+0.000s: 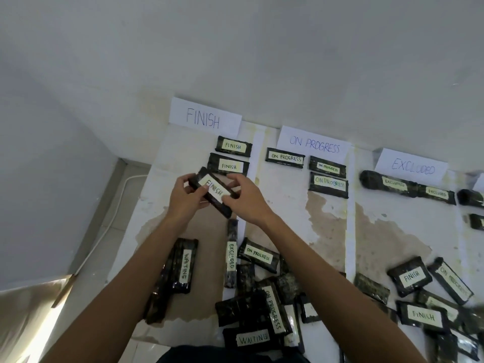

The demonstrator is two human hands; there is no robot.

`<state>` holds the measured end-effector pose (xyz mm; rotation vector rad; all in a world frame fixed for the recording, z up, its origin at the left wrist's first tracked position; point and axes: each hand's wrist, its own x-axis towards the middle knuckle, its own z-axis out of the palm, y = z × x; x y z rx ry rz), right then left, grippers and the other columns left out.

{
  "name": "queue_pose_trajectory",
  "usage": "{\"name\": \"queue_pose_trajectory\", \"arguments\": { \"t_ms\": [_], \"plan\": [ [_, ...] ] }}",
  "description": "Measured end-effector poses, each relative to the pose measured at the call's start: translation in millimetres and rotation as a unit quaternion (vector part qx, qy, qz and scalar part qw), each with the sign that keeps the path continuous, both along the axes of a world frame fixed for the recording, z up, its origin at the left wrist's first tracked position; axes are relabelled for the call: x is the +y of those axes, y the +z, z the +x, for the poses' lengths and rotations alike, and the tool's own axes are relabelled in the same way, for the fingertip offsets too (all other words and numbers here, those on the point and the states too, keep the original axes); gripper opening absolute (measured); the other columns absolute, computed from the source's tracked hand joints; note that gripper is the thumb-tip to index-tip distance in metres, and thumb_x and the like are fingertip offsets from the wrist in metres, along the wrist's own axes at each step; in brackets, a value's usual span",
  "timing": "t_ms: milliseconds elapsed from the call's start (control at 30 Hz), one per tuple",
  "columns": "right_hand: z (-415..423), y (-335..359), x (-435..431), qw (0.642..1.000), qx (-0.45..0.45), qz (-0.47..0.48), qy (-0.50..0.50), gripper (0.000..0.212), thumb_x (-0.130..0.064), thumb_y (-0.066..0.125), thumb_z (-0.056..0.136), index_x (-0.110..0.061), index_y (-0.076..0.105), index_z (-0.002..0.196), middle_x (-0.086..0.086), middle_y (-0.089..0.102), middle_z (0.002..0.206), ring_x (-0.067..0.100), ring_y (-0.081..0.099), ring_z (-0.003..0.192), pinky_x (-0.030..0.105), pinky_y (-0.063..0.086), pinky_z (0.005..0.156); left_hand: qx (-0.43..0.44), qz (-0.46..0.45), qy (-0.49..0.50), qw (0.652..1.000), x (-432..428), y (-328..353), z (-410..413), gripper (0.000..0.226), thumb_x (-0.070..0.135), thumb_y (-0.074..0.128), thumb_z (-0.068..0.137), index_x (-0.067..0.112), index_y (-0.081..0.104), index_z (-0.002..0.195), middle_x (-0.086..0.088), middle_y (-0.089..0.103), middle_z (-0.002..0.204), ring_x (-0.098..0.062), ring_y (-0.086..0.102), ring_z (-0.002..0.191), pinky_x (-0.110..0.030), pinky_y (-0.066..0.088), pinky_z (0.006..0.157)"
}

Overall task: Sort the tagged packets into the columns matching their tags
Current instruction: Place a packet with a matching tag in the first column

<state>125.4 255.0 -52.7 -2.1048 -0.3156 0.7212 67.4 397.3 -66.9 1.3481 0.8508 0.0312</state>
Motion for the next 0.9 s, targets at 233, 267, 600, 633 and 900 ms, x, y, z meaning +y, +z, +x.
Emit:
{"name": "queue_pose_trajectory", "arguments": {
  "t_ms": [233,267,600,633,900],
  "plan": [
    [37,-20,23,0.995,-0.079,-0.059,0.023,0.051,-0.016,0.061,0.086,-0.014,0.045,0.134,0.008,0.043,0.132,0.022,0.044,0.121,0.027,0.036,0.101,-0.001,0.035,0.103,0.994,64,-25,53,0.034,0.004,0.058,0.090,0.014,0.041,0.119,-0.010,0.054,0.117,-0.021,0.061,0.097,-0.029,0.055,0.071],
    [44,-23,25,0.992,-0.098,-0.072,0.027,0.051,-0.015,0.060,0.085,-0.014,0.046,0.134,0.008,0.043,0.132,0.024,0.043,0.122,0.033,0.038,0.103,-0.001,0.040,0.112,0.993,72,-28,61,0.036,0.004,0.058,0.090,0.012,0.041,0.120,-0.010,0.053,0.117,-0.020,0.060,0.095,-0.030,0.055,0.073],
    [83,-56,39,0.947,-0.255,-0.158,0.113,0.050,-0.015,0.064,0.077,-0.010,0.055,0.125,0.013,0.051,0.124,0.031,0.049,0.112,0.045,0.043,0.094,0.036,0.135,0.099,0.985,108,-70,119,0.042,0.010,0.063,0.086,0.010,0.042,0.123,-0.009,0.057,0.112,-0.023,0.060,0.100,-0.039,0.055,0.085],
    [85,-59,39,0.947,-0.258,-0.157,0.112,0.050,-0.015,0.064,0.076,-0.010,0.055,0.125,0.013,0.051,0.123,0.032,0.049,0.112,0.044,0.043,0.095,0.046,0.167,0.083,0.981,109,-74,120,0.043,0.014,0.064,0.086,0.010,0.043,0.123,-0.008,0.059,0.112,-0.023,0.061,0.099,-0.041,0.054,0.086],
    [88,-67,37,0.944,-0.260,-0.161,0.127,0.048,-0.013,0.064,0.078,-0.009,0.055,0.125,0.015,0.051,0.126,0.032,0.045,0.118,0.044,0.039,0.097,0.182,0.373,0.004,0.910,104,-80,126,0.054,0.044,0.060,0.082,0.014,0.046,0.124,-0.014,0.048,0.124,-0.032,0.052,0.108,-0.044,0.049,0.085]
  ]
}}
